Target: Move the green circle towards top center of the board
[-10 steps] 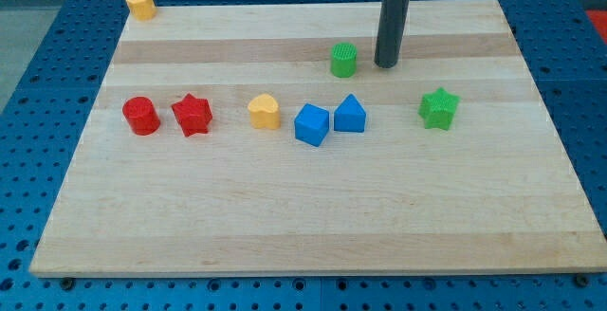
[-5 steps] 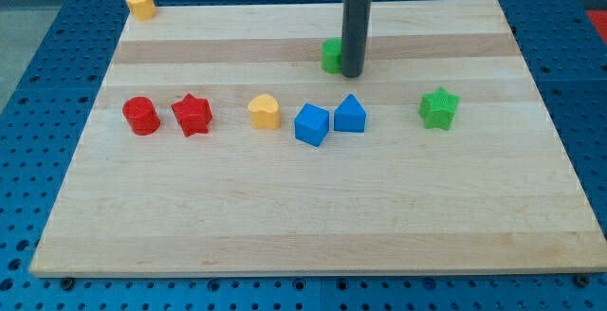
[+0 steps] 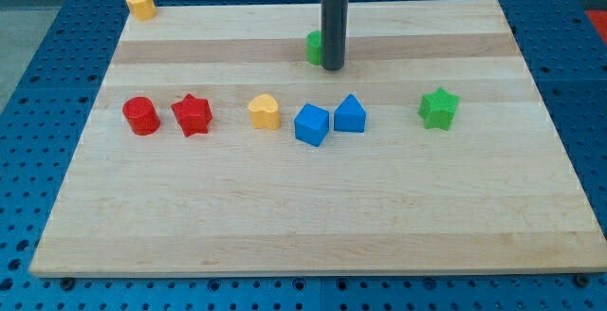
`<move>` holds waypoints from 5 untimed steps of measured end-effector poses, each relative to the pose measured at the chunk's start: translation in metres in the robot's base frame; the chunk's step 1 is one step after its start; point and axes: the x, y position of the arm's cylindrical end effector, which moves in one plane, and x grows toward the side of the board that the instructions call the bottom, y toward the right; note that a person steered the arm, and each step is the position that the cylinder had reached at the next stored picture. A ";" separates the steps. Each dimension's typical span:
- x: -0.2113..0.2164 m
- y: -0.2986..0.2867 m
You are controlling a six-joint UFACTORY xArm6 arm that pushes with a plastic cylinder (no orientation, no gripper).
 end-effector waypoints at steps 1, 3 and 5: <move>-0.034 -0.004; -0.023 -0.008; 0.013 -0.008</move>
